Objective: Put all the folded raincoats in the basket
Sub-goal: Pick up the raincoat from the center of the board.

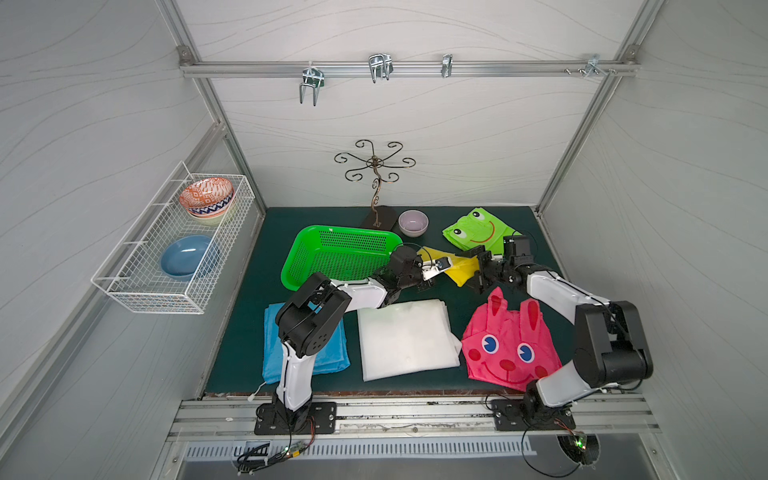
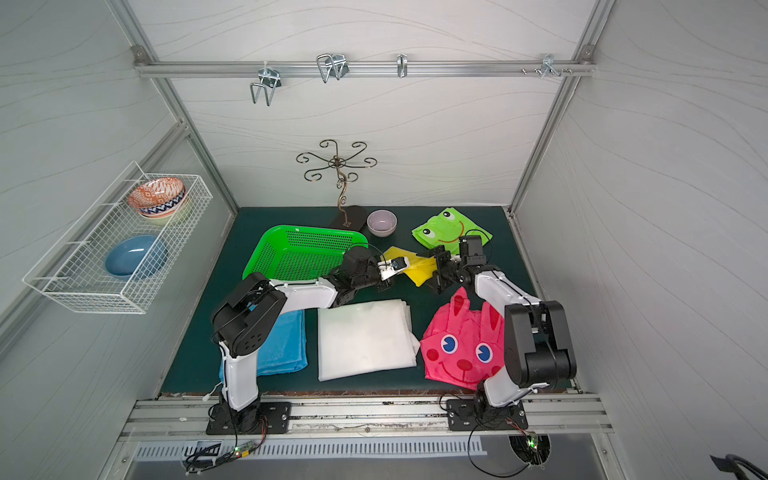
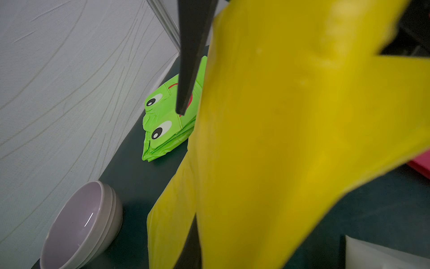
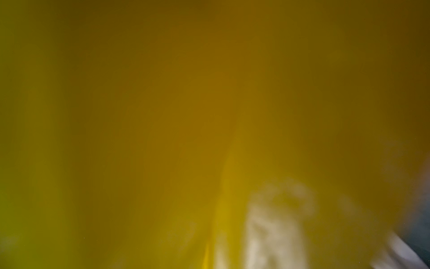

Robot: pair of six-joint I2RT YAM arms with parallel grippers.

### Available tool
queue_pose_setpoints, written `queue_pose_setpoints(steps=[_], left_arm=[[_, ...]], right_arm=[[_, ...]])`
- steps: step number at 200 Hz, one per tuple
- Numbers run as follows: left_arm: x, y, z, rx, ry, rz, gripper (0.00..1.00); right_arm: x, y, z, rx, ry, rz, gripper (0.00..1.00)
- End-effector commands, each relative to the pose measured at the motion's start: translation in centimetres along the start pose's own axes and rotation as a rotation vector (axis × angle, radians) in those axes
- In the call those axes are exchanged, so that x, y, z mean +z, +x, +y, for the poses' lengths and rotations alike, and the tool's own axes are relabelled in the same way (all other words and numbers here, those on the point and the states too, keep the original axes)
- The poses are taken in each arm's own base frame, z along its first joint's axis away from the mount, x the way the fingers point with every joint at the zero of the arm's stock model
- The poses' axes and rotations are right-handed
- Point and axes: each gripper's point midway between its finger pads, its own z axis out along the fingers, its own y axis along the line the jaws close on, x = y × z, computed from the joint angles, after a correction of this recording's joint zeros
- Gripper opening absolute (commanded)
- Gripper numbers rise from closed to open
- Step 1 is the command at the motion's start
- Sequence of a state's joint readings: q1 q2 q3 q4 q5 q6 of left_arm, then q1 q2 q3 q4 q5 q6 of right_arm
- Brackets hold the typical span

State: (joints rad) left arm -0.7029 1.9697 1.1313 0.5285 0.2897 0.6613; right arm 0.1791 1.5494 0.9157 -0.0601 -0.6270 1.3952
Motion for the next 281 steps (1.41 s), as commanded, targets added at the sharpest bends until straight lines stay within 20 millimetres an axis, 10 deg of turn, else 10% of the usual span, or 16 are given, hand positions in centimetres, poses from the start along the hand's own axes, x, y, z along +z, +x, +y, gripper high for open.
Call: queue_pose_setpoints(steps=[1, 55, 122, 238, 265, 281], left_arm=[[-0.4, -4.0, 1.8, 0.057, -0.053, -0.101, 0.0], [-0.4, -3.5, 1.8, 0.08, -0.059, -0.077, 0.0], [-0.4, -3.4, 1.8, 0.079, -0.066, -0.079, 0.0], [-0.4, -2.3, 2.0, 0.084, -0.088, -0.045, 0.0], [-0.6, -2.3, 2.2, 0.084, -0.095, -0.04, 0.19], [-0.7, -2.3, 1.8, 0.088, -0.075, -0.034, 0.52]], right_arm=[[0.2, 0.2, -0.4, 0.044, 0.047, -0.018, 0.8], [-0.1, 0.8, -0.9, 0.052, 0.073, 0.002, 0.66], [-2.4, 1.6, 0.4, 0.014, 0.033, -0.011, 0.73], [-3.6, 2.5, 3.0, -0.066, -0.029, 0.024, 0.0], [-4.1, 2.7, 3.7, -0.08, -0.049, 0.036, 0.0], [-4.3, 2.9, 4.0, -0.085, -0.055, 0.038, 0.0]])
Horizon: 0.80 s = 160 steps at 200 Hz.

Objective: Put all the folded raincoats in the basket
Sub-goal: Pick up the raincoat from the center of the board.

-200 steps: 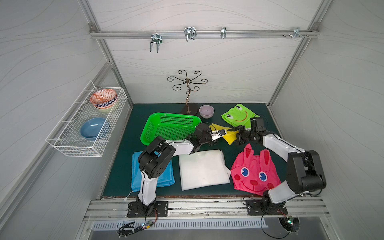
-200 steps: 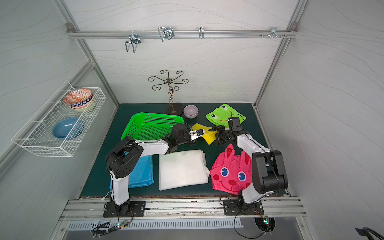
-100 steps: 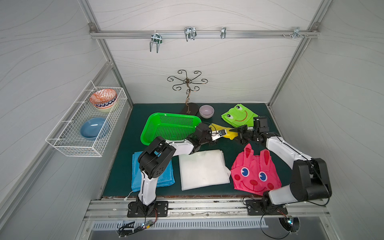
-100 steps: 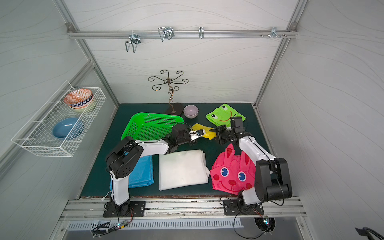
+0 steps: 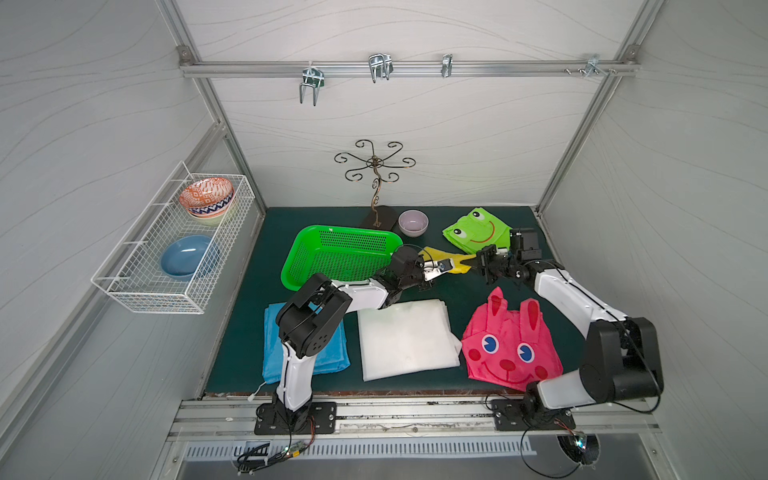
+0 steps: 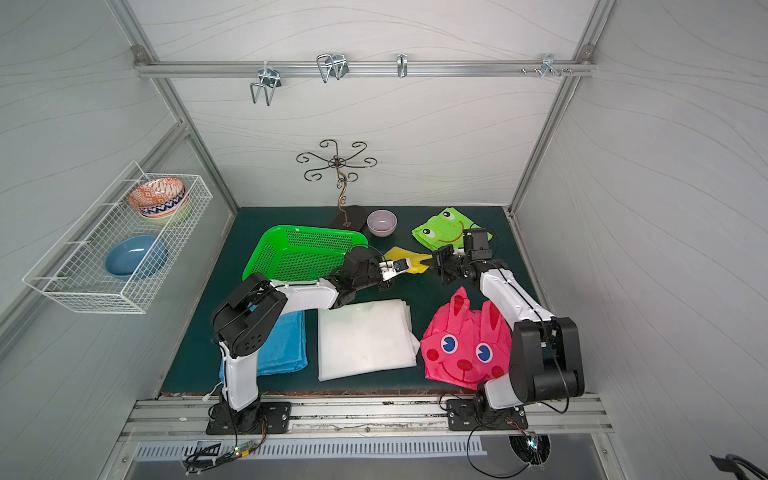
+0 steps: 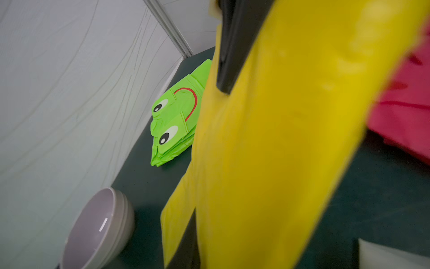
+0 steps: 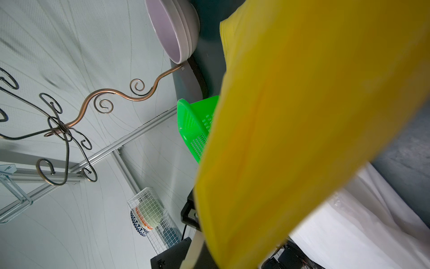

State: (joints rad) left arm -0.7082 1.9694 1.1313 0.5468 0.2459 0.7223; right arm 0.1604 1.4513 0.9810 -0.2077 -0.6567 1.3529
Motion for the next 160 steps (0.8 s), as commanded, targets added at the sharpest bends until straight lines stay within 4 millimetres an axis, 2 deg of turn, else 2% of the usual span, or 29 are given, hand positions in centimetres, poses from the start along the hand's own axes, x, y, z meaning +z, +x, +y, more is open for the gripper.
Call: queue_pose_setpoints(steps=[1, 8, 23, 73, 91, 94, 100, 103, 126, 134, 160], left_arm=[[-0.7, -2.1, 1.3, 0.018, -0.032, -0.041, 0.55], [-0.7, -1.9, 0.8, 0.013, -0.003, -0.029, 0.66], [-0.6, -0.9, -0.7, 0.022, 0.086, 0.025, 0.75], [0.0, 0.2, -2.5, -0.046, 0.17, 0.019, 0.79], [0.8, 1.1, -2.1, -0.065, 0.142, 0.052, 0.81], [0.9, 1.4, -2.0, -0.069, 0.135, 0.06, 0.84], [1.2, 1.8, -1.8, -0.078, 0.123, 0.07, 0.98], [1.2, 2.0, -1.8, -0.082, 0.12, 0.074, 0.99], [1.8, 3.5, -1.3, -0.136, 0.097, 0.092, 1.0], [2.1, 3.2, -0.5, -0.136, 0.069, 0.068, 0.99], [2.5, 3.3, 0.0, -0.123, 0.054, 0.077, 0.84]], right_arm=[[-1.3, 1.0, 1.5, -0.041, -0.034, 0.025, 0.0], [-1.4, 1.1, 1.7, -0.043, -0.041, 0.029, 0.0], [-1.4, 1.1, 2.0, -0.051, -0.055, 0.033, 0.0], [-1.4, 0.7, 2.2, -0.041, -0.069, 0.032, 0.0], [-1.5, 0.4, 2.3, -0.037, -0.079, 0.039, 0.0], [-1.5, 0.4, 2.2, -0.036, -0.078, 0.039, 0.0], [-1.6, 0.2, 2.3, -0.035, -0.082, 0.036, 0.0], [-1.6, 0.3, 2.3, -0.034, -0.082, 0.038, 0.0], [-2.1, 0.1, 2.5, -0.027, -0.088, 0.032, 0.0], [-2.2, 0.1, 2.6, -0.027, -0.087, 0.035, 0.0], [-2.5, 0.0, 2.8, -0.016, -0.093, 0.037, 0.0]])
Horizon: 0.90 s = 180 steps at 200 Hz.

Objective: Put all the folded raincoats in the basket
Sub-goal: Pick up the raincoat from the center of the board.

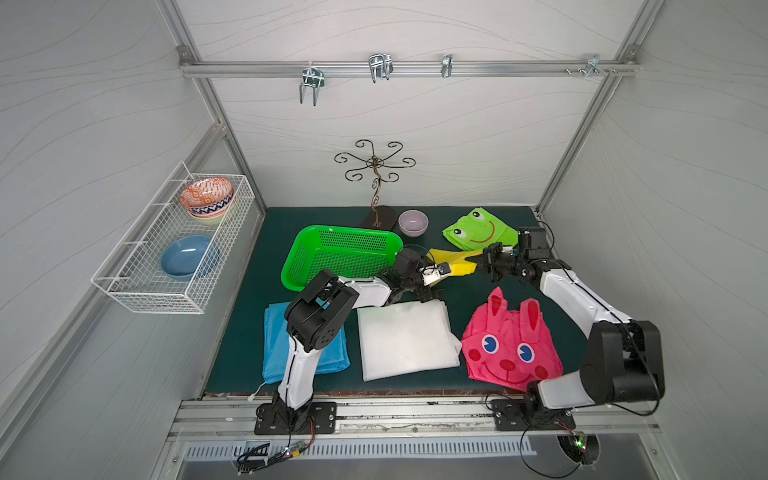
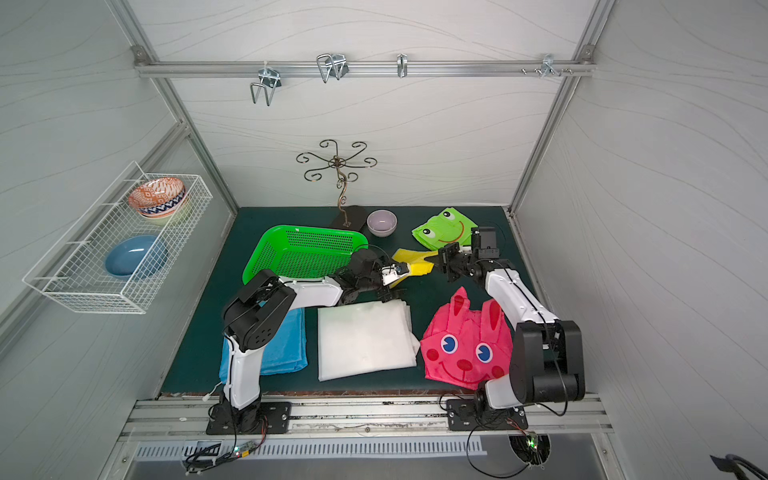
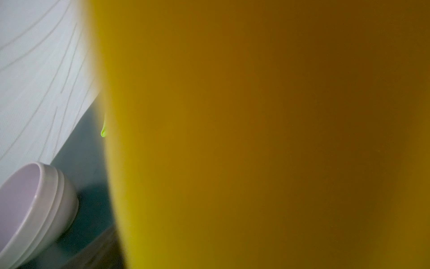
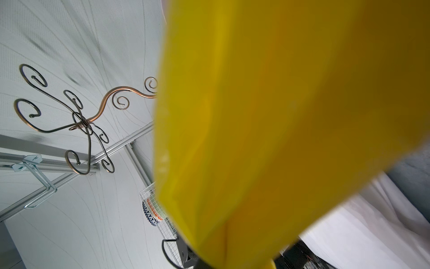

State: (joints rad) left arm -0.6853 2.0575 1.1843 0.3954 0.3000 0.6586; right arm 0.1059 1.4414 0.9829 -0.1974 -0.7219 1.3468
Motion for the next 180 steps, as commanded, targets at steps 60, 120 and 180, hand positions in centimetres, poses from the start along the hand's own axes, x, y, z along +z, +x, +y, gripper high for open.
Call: queue_pose_setpoints(steps=[60, 120, 180], left_arm=[[0.1, -3.4, 4.8, 0.036, -0.165, -0.082, 0.15], [-5.3, -8.9, 5.4, 0.156, -0.232, -0.178, 0.03], [-11.2, -11.4, 6.2, 0.246, -0.288, -0.129, 0.0]], right_arm=[[-2.5, 0.7, 3.4, -0.032, -0.098, 0.002, 0.0], [-3.8, 1.2, 3.4, -0.042, -0.122, 0.003, 0.0], [-4.0, 3.4, 6.2, -0.087, -0.201, 0.09, 0.0]])
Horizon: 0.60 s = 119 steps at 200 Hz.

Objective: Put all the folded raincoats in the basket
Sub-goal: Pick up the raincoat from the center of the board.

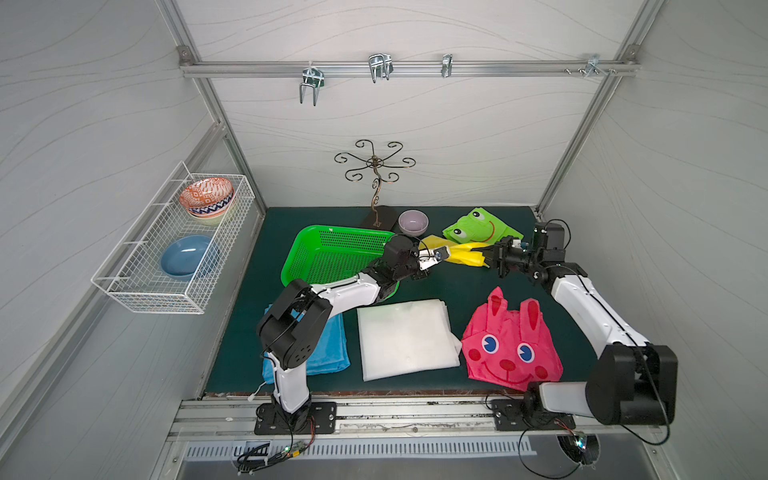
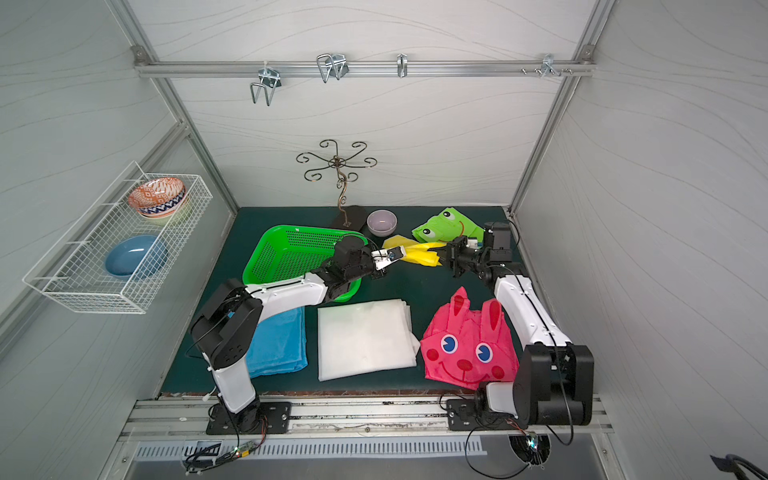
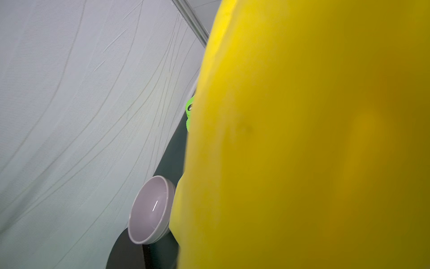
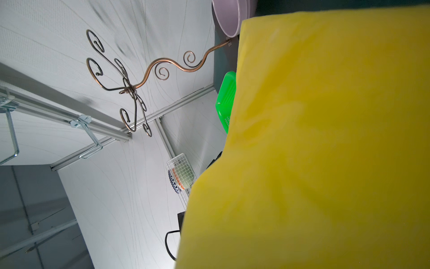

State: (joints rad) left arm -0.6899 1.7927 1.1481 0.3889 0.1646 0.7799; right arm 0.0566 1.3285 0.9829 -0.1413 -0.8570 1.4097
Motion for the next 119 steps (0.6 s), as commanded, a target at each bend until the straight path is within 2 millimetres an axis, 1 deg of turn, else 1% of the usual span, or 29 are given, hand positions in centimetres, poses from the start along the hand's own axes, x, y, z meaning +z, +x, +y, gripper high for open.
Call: queue_pose_setpoints(steps=[1, 8, 16, 34, 52, 67, 98, 119], left_arm=[[-3.2, -3.4, 2.3, 0.07, -0.054, -0.043, 0.0], [-4.0, -3.6, 2.6, 0.091, -0.062, -0.031, 0.0], [-4.8, -3.3, 2.6, 0.115, -0.067, -0.007, 0.0], [-6.3, -1.9, 3.0, 0.194, -0.089, 0.08, 0.0], [-7.7, -0.7, 3.9, 0.214, -0.138, 0.137, 0.0], [-9.0, 0.4, 5.2, 0.173, -0.194, 0.166, 0.0], [-11.5, 3.9, 7.8, 0.092, -0.305, 0.264, 0.0], [-13.1, 6.6, 8.9, 0.075, -0.378, 0.325, 0.0]], right_arm=[[0.1, 0.8, 2.2, -0.041, -0.053, 0.023, 0.0], [0.3, 1.2, 2.8, -0.052, -0.063, 0.04, 0.0], [0.7, 1.5, 3.4, -0.066, -0.072, 0.059, 0.0], [2.1, 2.5, 4.7, -0.11, -0.078, 0.103, 0.0], [4.3, 4.0, 5.9, -0.165, -0.076, 0.168, 0.0], [6.3, 5.2, 6.1, -0.174, -0.059, 0.208, 0.0], [10.1, 6.9, 7.0, -0.24, -0.067, 0.21, 0.0], [12.9, 8.4, 7.8, -0.306, -0.097, 0.261, 0.0]])
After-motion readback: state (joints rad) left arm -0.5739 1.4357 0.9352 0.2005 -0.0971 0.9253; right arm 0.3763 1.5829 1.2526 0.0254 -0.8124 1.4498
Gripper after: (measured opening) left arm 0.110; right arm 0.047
